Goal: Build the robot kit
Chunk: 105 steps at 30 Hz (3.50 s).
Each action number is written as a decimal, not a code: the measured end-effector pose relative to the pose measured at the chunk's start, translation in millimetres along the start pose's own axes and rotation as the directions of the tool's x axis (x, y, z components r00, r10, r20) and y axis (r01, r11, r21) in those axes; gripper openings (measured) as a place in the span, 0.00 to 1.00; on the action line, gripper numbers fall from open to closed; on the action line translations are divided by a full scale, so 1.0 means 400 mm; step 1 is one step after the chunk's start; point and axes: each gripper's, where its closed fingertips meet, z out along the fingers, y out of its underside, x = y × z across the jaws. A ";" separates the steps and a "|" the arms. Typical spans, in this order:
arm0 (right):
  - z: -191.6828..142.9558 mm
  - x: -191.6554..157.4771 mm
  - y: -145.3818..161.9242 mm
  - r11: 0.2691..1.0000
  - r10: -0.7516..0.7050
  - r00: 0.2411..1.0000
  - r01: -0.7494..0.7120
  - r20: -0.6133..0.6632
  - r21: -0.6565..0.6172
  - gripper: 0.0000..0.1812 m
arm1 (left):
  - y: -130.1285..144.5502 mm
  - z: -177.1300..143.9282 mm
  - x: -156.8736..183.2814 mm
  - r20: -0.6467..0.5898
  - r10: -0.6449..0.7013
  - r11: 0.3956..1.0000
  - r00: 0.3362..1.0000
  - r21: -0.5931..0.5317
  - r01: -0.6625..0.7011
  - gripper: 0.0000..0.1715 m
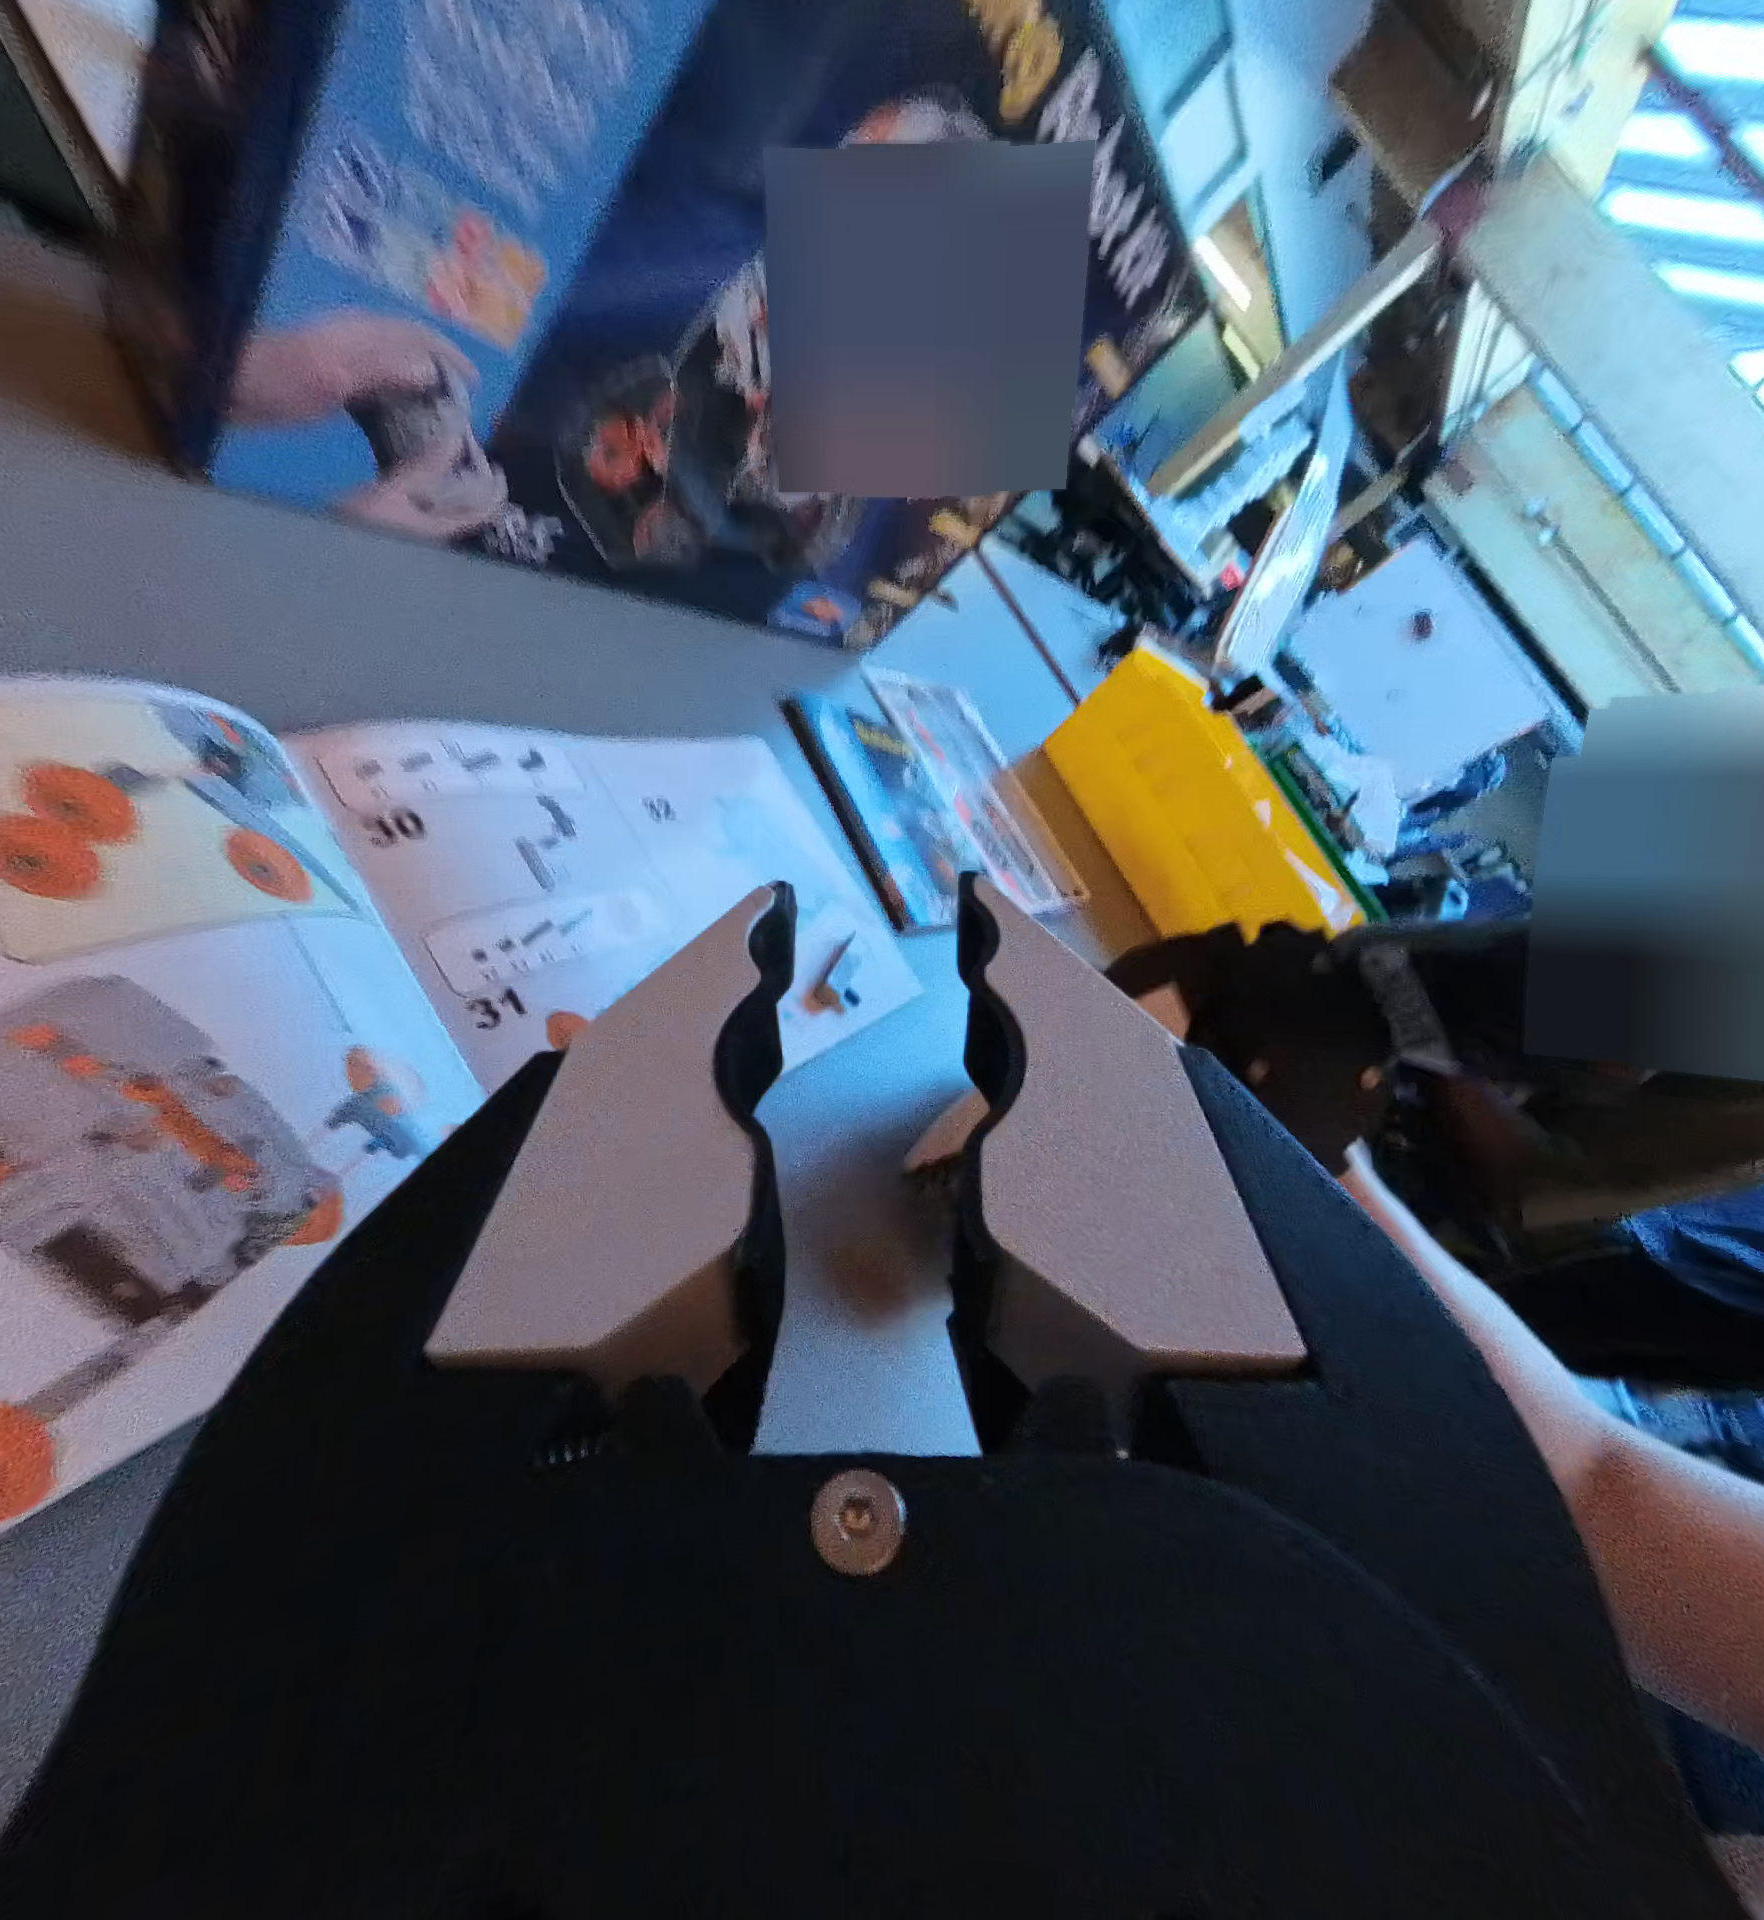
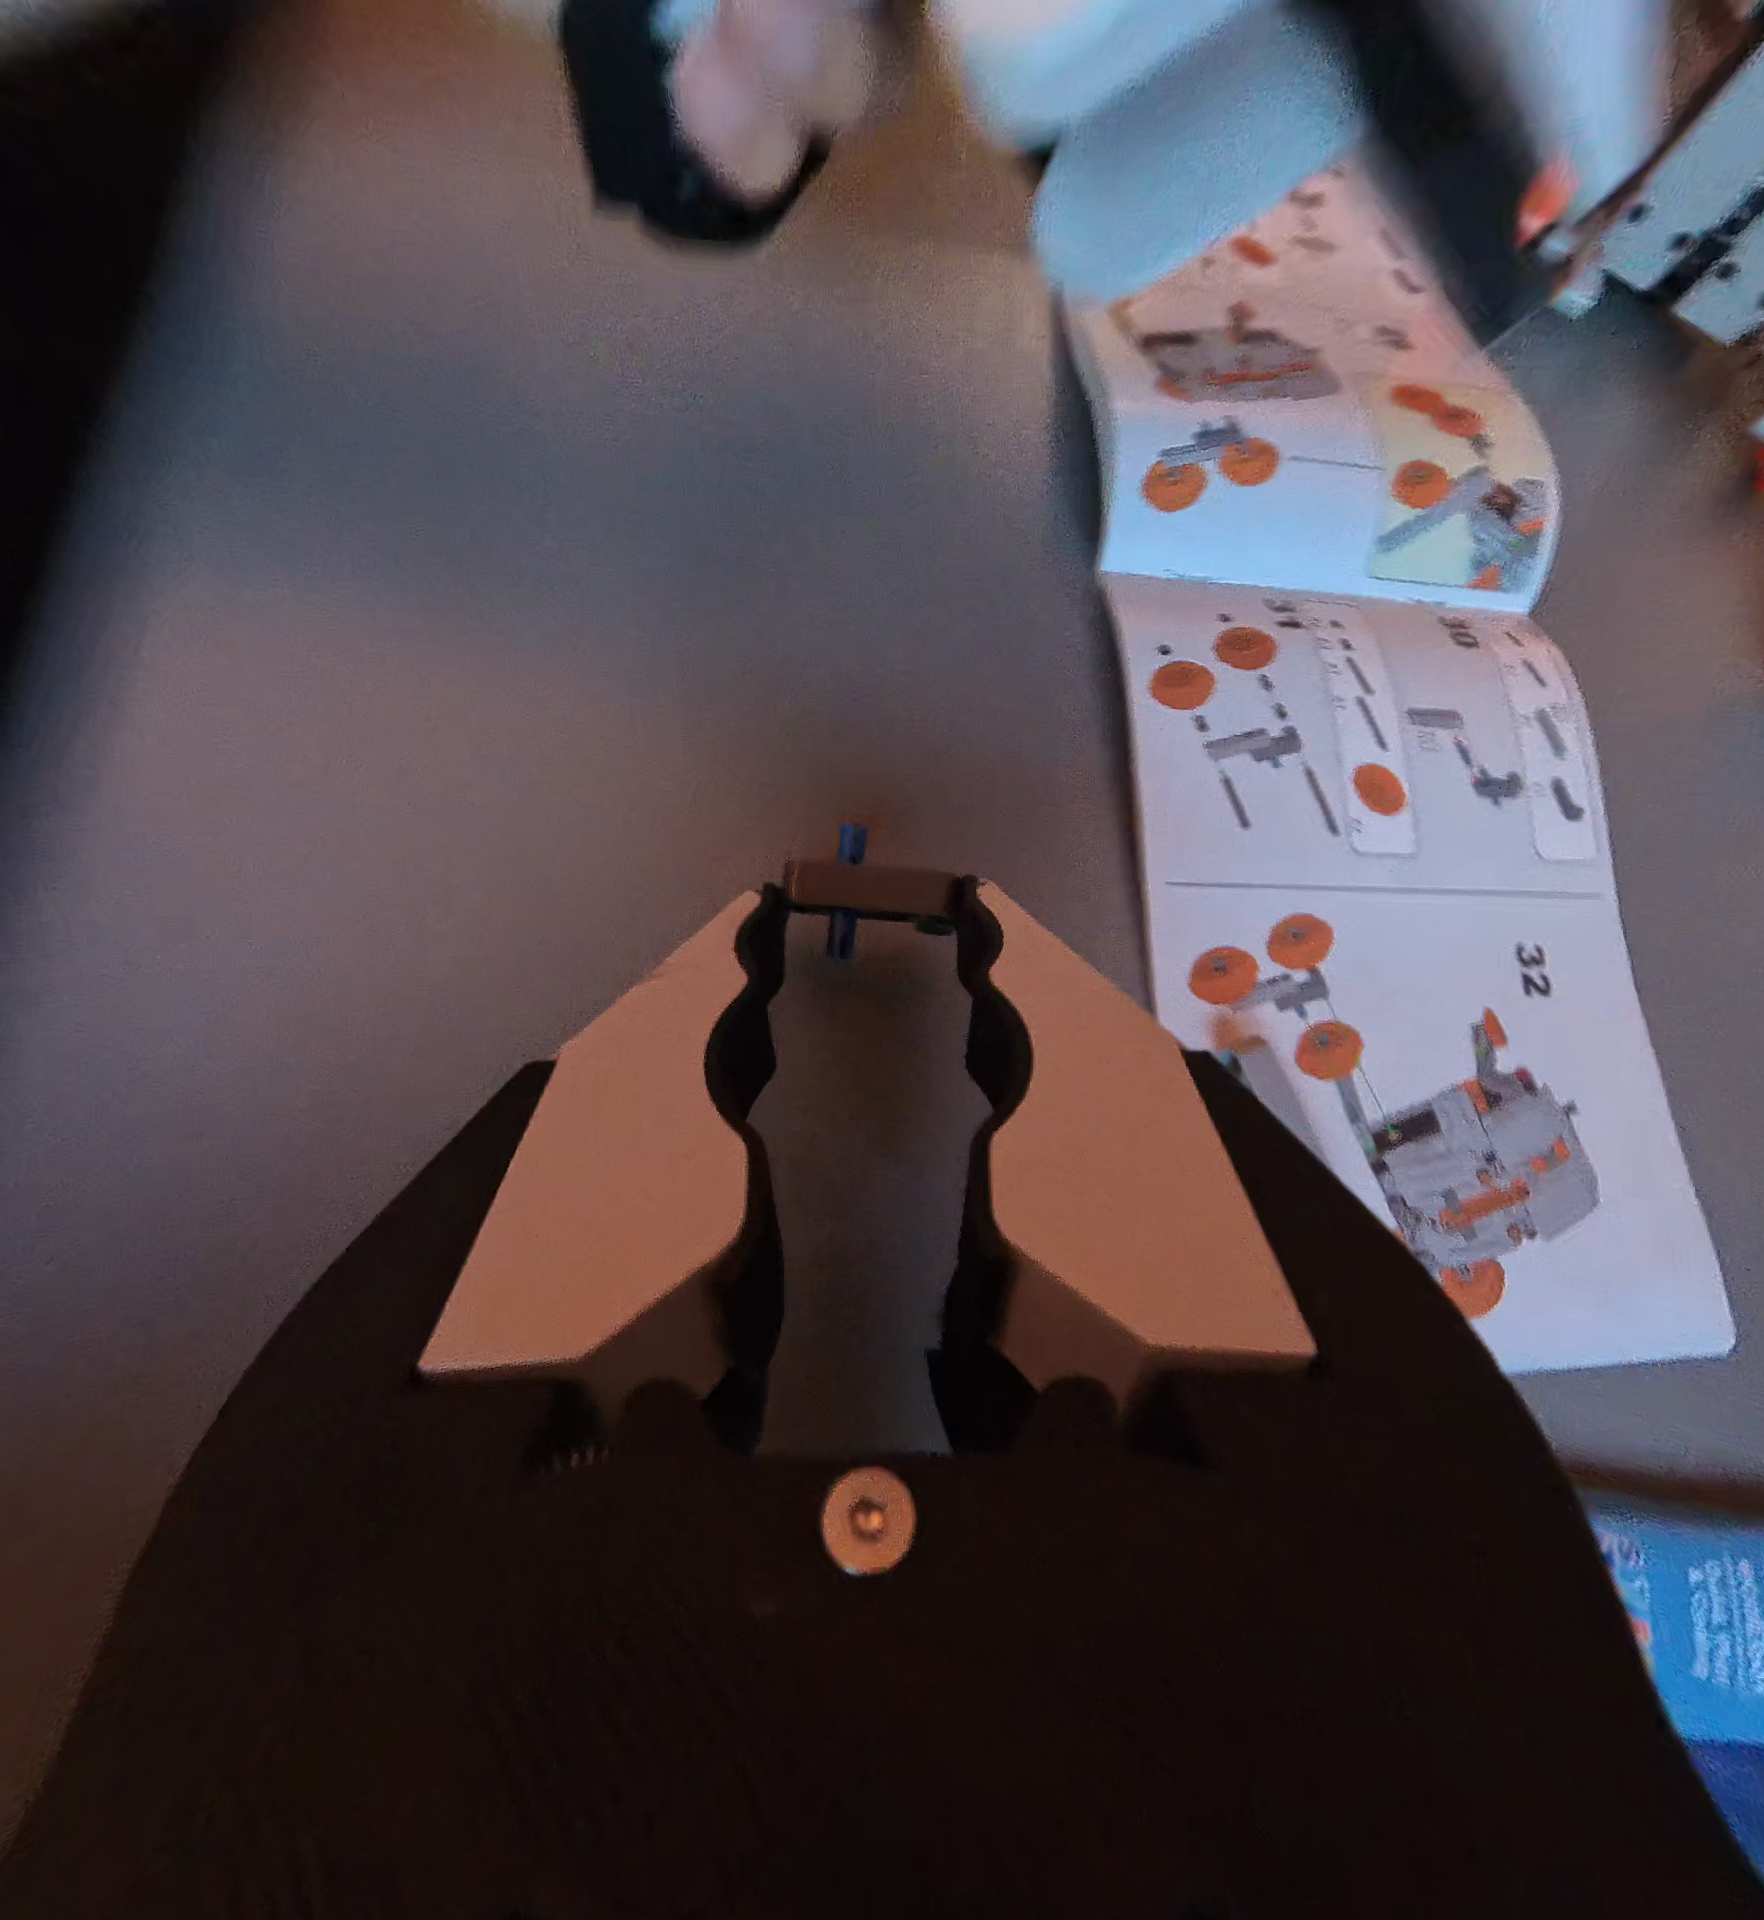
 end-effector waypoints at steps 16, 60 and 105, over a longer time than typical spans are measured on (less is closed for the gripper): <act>-0.044 0.182 0.094 0.992 0.112 0.994 -0.112 -0.002 -0.051 0.17 | -0.033 -0.015 0.055 -0.161 -0.007 0.999 0.987 0.043 0.014 0.13; -0.243 0.109 -0.076 0.820 0.371 0.923 -0.276 -0.098 0.502 0.15 | 0.151 0.115 0.210 -0.464 0.092 0.951 0.881 -0.220 -0.215 0.00; -0.090 -0.024 0.096 0.694 0.708 0.666 -0.718 0.233 -0.055 0.04 | 0.347 0.021 0.019 -0.340 0.686 0.454 0.643 -0.491 -0.743 0.04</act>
